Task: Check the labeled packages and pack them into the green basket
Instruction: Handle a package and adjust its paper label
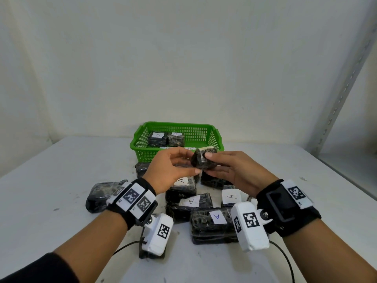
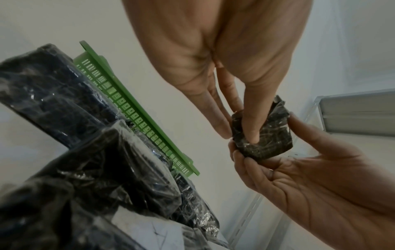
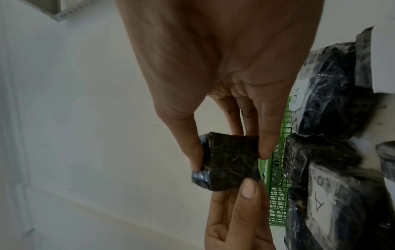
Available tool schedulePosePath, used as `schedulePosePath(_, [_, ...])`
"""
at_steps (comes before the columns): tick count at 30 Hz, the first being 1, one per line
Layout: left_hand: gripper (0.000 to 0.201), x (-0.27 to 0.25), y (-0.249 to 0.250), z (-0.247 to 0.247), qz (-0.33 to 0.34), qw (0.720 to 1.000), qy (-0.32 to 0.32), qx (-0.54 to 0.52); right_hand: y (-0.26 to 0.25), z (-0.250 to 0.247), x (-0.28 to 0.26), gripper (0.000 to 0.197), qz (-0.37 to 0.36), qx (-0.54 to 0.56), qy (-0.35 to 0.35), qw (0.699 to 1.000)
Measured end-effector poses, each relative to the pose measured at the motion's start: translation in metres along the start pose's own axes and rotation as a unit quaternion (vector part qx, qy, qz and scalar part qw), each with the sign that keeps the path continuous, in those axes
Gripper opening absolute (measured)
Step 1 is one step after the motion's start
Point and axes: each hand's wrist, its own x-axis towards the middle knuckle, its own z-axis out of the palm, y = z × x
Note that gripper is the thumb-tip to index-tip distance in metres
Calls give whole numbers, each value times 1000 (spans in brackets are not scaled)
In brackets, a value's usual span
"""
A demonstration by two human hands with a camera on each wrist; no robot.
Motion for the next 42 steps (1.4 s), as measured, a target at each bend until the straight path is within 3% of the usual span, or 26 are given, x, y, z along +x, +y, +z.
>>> schedulePosePath(10, [42,1,2,-5,-14,998,-55,-37,1,-4,1,46,-1,0,2,1000])
schedulePosePath(23, [28,1,2,-5,-15,999,-24,-17,3,-4,2,56,4,-16,-19,1000])
schedulePosePath(30, [28,1,3,-8,-16,999,-36,4,4,-2,0,49,-1,-5,-23,1000])
schedulePosePath(36, [29,-1,6,-6,-5,999,-42,5,8,0,0,55,-31,-7,16,999])
schedulePosePath(42, [28,0,8,-9,-16,999,-36,-4,4,-1,-1,56,-9,-20,-13,1000])
